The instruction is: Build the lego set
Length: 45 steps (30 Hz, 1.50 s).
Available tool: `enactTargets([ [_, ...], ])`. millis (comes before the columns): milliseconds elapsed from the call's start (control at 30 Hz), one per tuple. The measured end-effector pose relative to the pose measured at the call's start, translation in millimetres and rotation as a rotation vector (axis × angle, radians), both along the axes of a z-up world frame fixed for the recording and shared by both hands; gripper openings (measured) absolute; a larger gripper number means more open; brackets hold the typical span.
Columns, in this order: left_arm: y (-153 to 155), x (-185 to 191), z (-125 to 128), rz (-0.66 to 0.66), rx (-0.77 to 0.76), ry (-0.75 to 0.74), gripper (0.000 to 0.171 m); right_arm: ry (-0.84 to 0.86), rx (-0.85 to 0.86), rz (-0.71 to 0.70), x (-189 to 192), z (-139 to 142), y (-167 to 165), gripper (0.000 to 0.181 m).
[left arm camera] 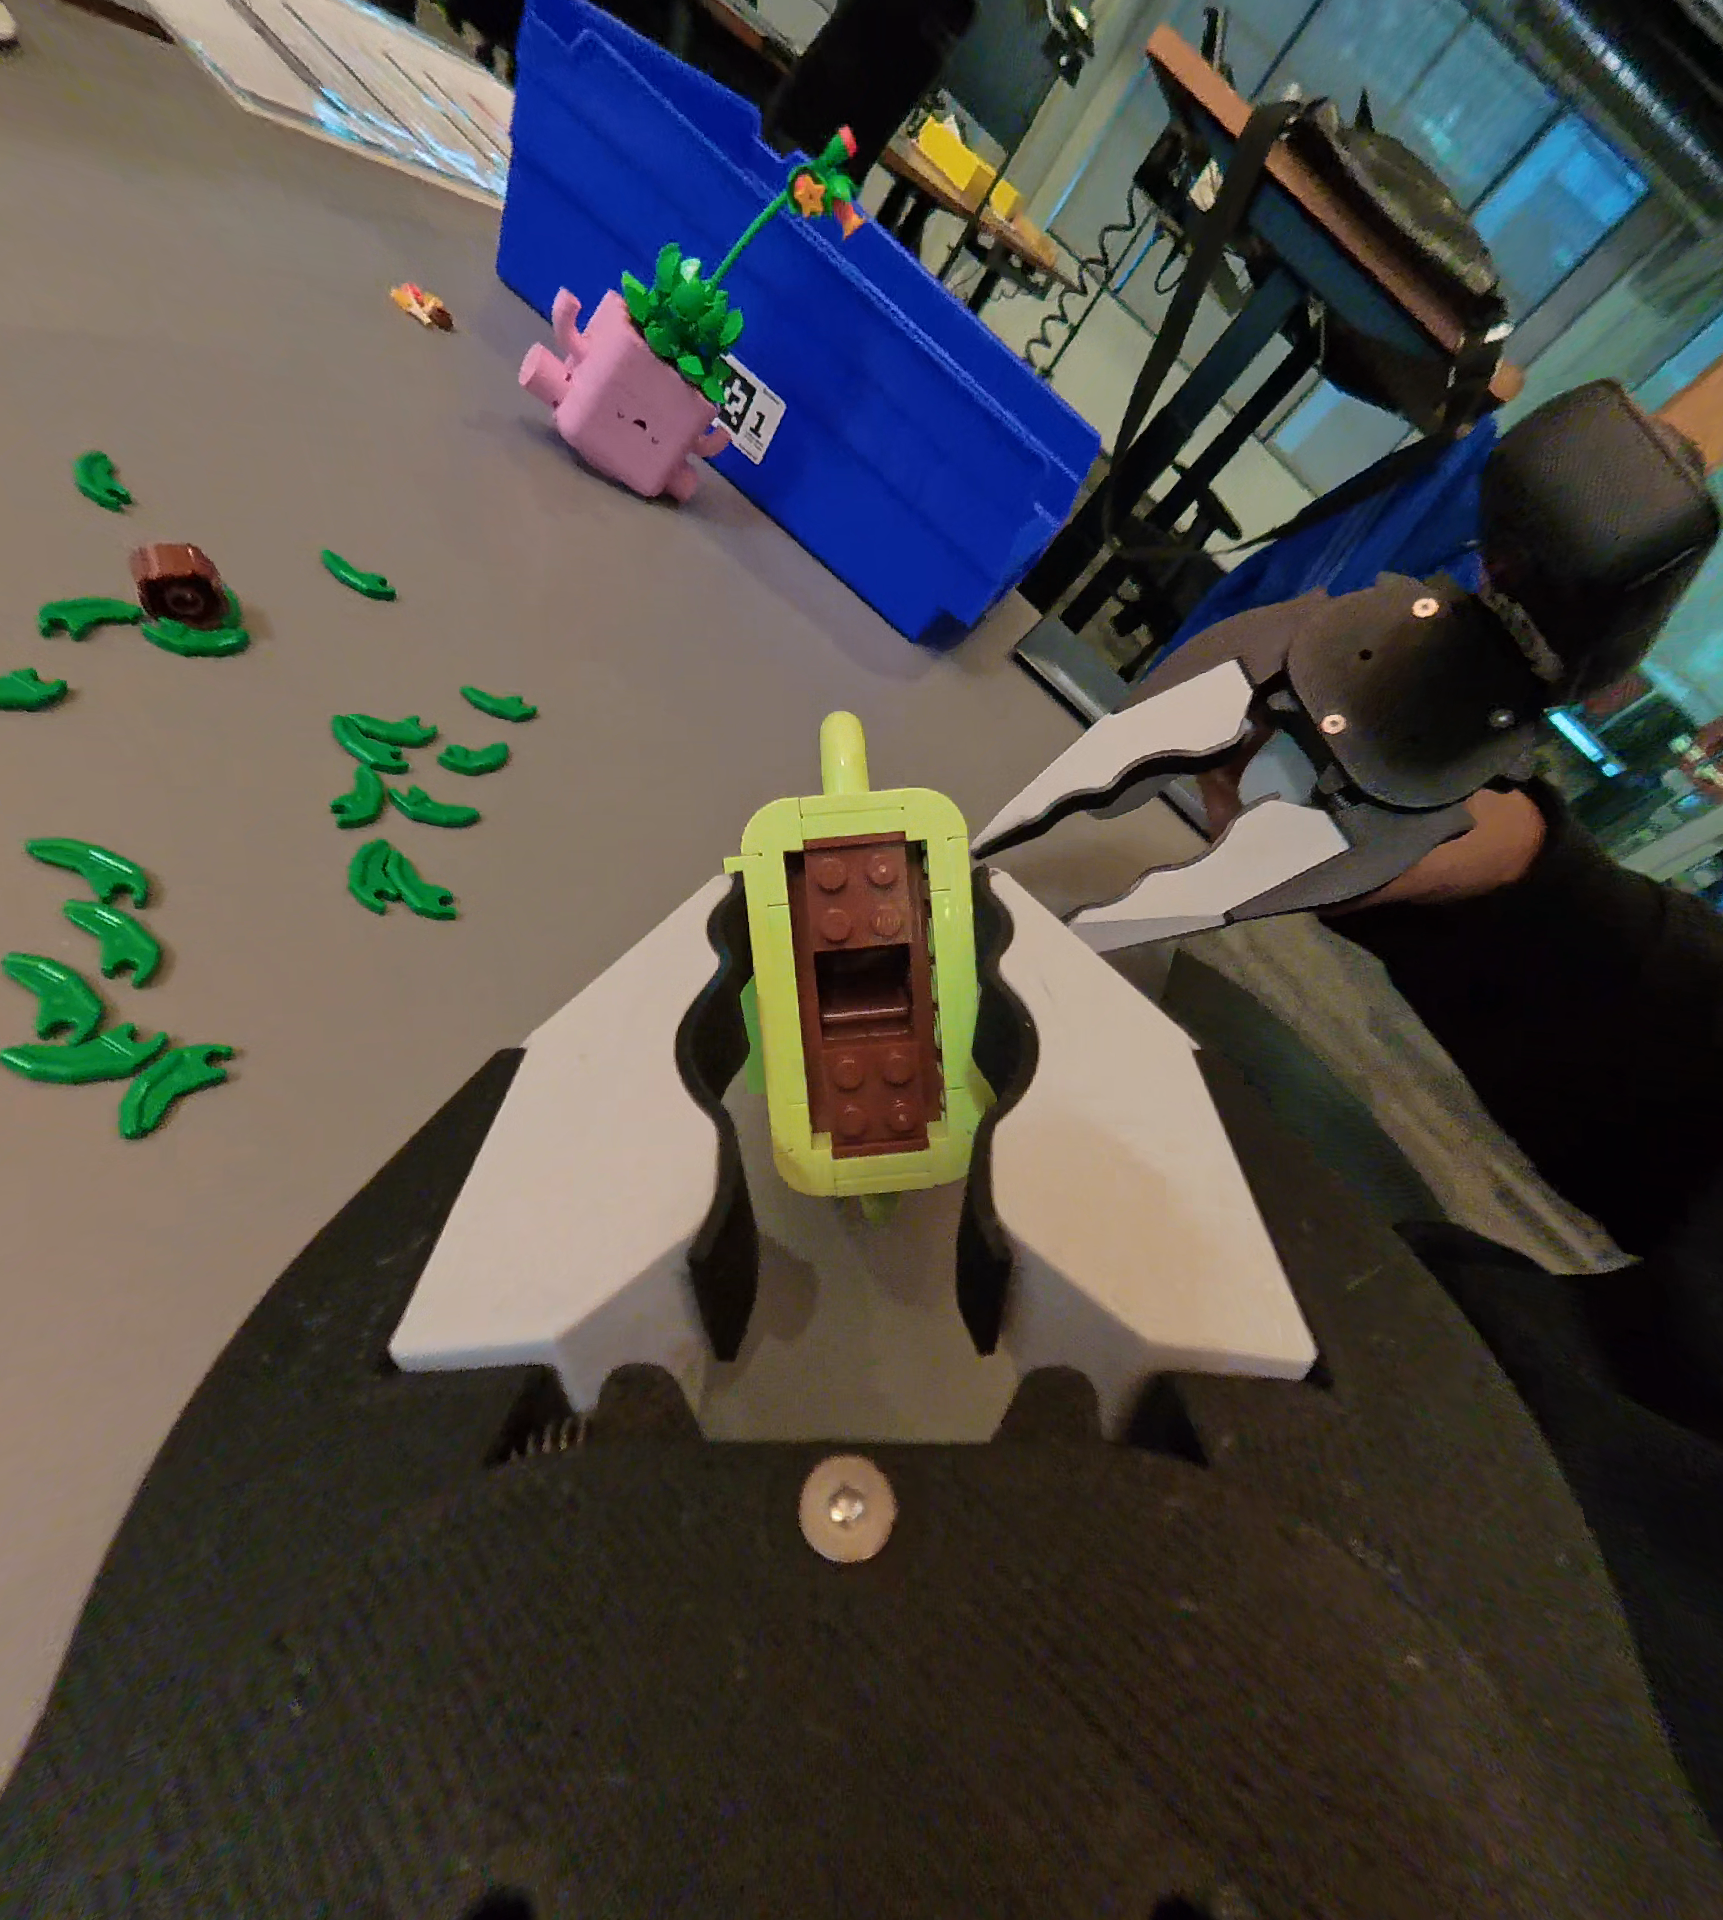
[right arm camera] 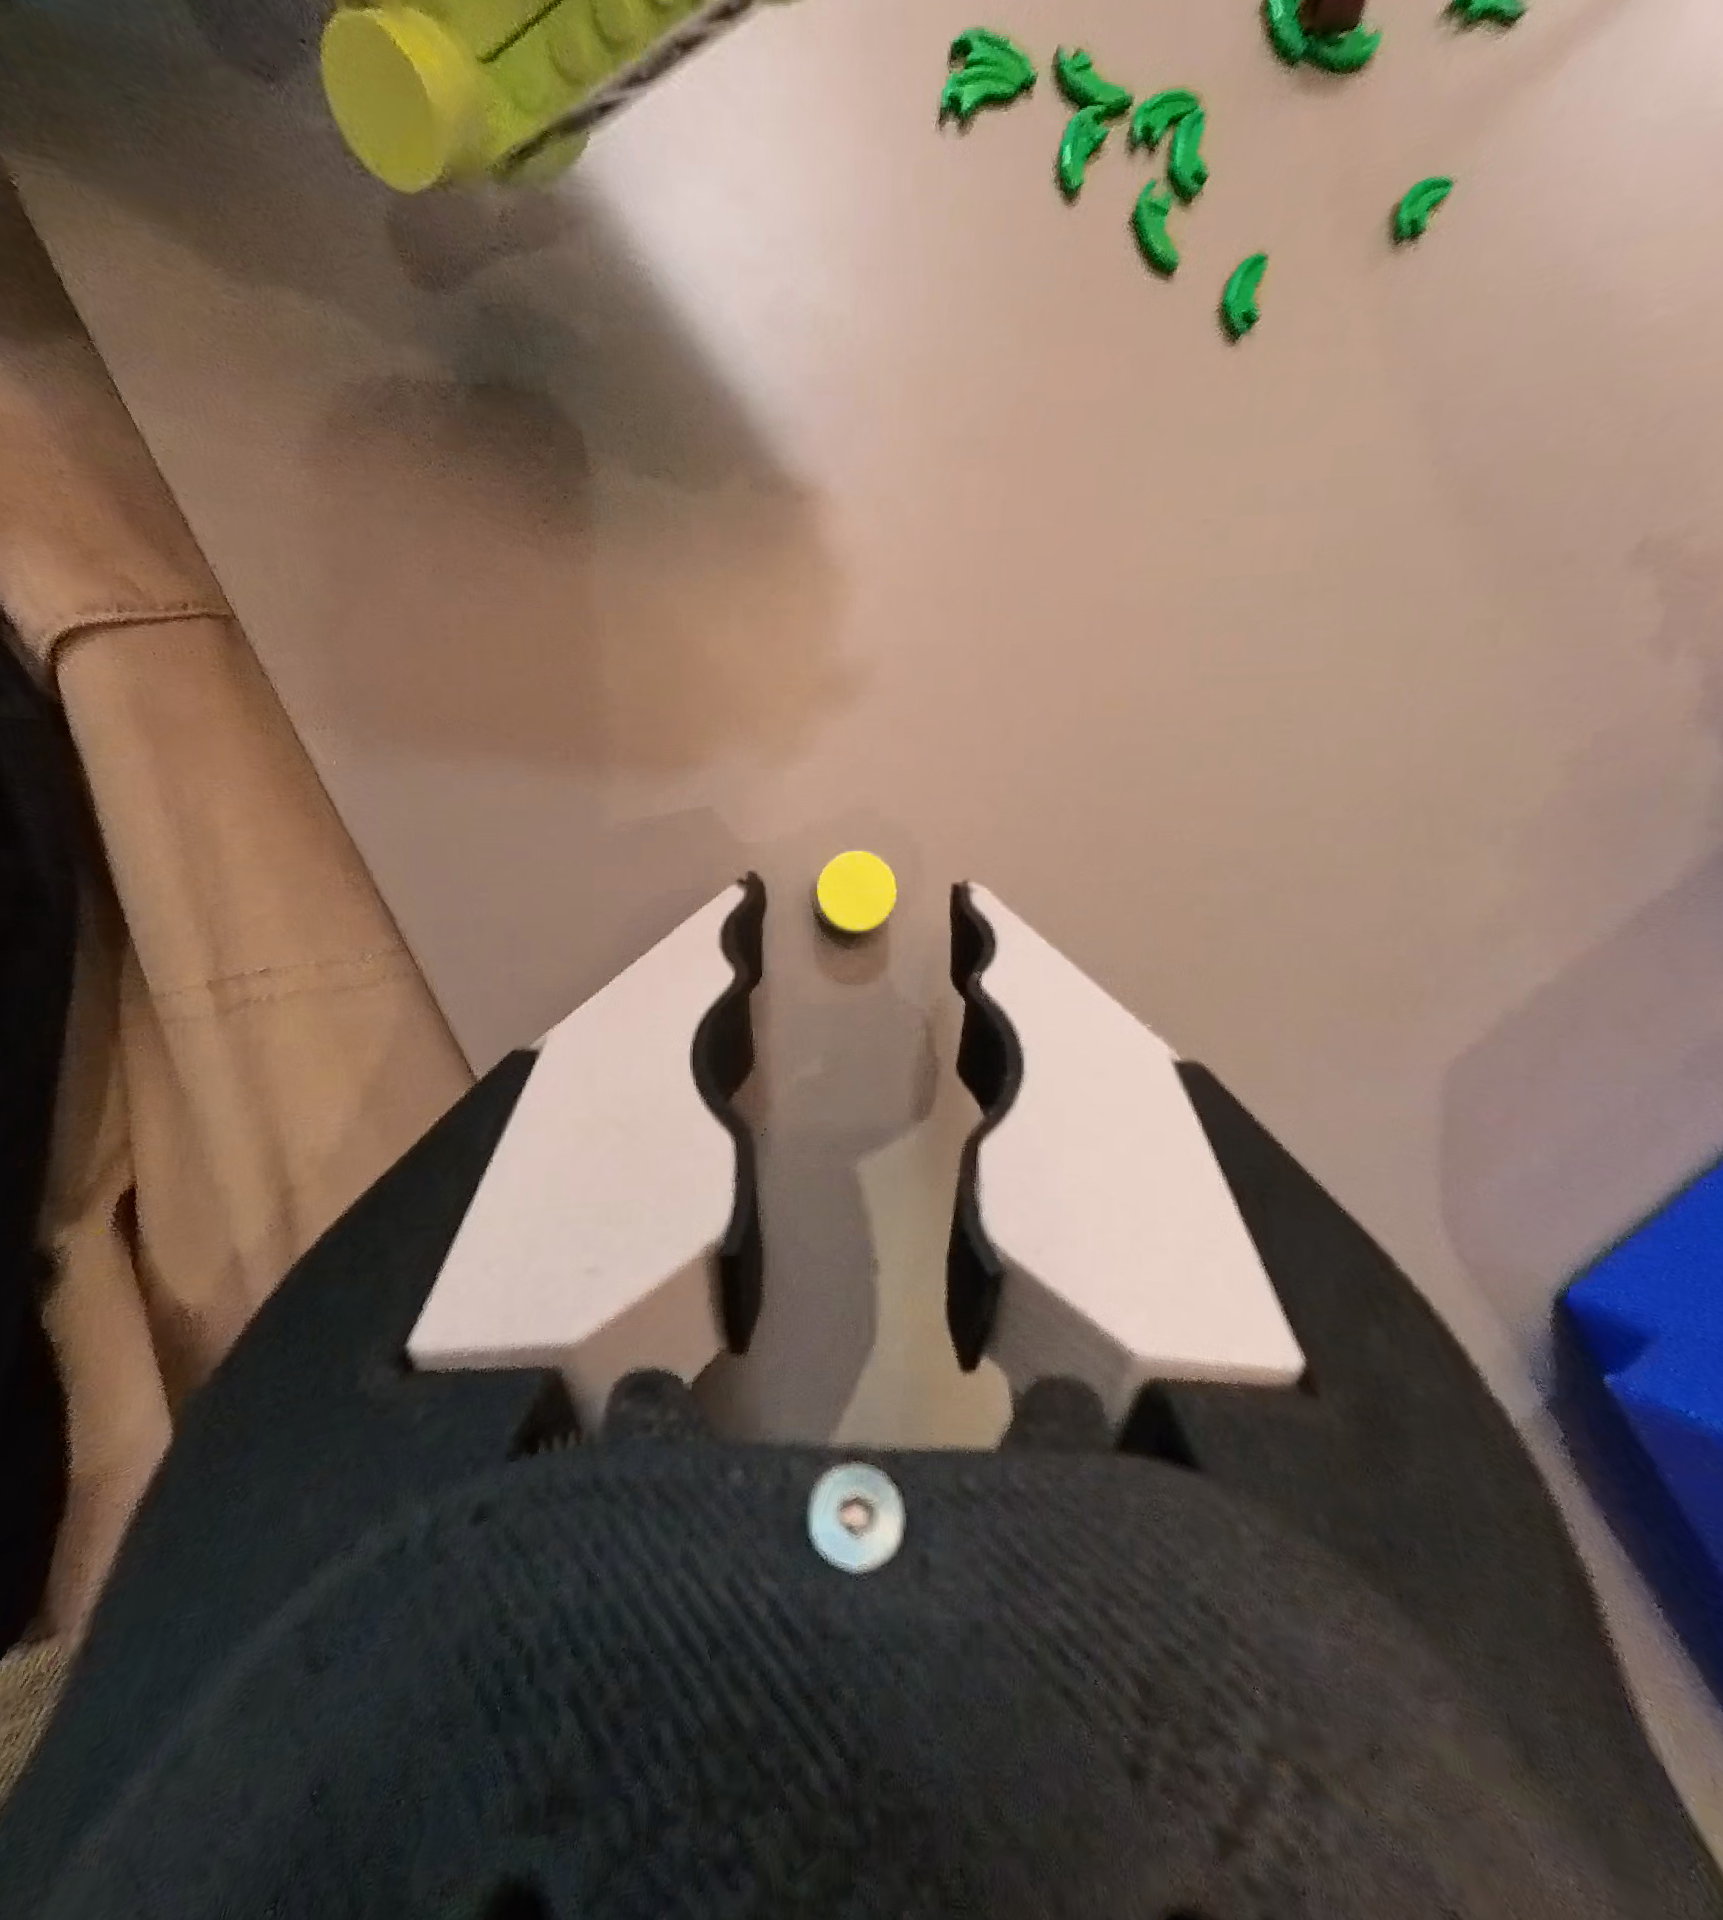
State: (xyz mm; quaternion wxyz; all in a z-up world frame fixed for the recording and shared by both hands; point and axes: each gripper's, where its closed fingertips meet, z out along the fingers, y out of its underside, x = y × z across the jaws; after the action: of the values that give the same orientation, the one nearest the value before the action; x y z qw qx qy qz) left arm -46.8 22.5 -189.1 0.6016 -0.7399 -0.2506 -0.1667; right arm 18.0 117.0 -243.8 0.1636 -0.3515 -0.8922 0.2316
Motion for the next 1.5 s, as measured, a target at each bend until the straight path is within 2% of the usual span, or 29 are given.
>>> enactTargets([
  [167,-1,-2,-4,-0.013,0.050,-0.127,0.039,-0.101,-0.024,0.053,-3,-7,-3,0.033],
  [300,-2,-5,-9,-0.007,0.058,-0.176,0.039,-0.117,-0.008,0.066,-3,-11,-2,0.016],
  [433,-2,-8,-8,0.003,0.074,-0.197,0.039,-0.098,-0.040,0.022,-7,-7,-4,0.014],
  [500,-3,-10,-8,0.018,0.075,-0.182,0.039,-0.004,-0.174,-0.030,-19,11,-16,0.014],
  [633,-3,-12,3,0.059,0.121,-0.108,0.039,0.402,-0.653,-0.076,-43,88,-57,0.014],
  [700,-1,-9,10,0.071,0.147,-0.046,0.039,0.544,-0.727,-0.084,-46,104,-67,0.014],
  [900,0,7,41,0.110,0.233,0.198,0.039,0.824,-0.682,-0.034,-46,126,-87,0.014],
  [1133,-13,11,69,0.232,0.289,0.410,0.039,0.872,-0.721,-0.016,-42,139,-98,0.013],
  [1233,-17,10,73,0.259,0.284,0.453,0.039,0.880,-0.746,-0.033,-43,142,-102,0.013],
  [1400,-19,8,74,0.278,0.301,0.410,0.039,0.912,-0.690,-0.021,-44,144,-105,0.013],
  [1500,-21,9,79,0.312,0.309,0.452,0.039,0.900,-0.730,-0.023,-43,148,-107,0.013],
])
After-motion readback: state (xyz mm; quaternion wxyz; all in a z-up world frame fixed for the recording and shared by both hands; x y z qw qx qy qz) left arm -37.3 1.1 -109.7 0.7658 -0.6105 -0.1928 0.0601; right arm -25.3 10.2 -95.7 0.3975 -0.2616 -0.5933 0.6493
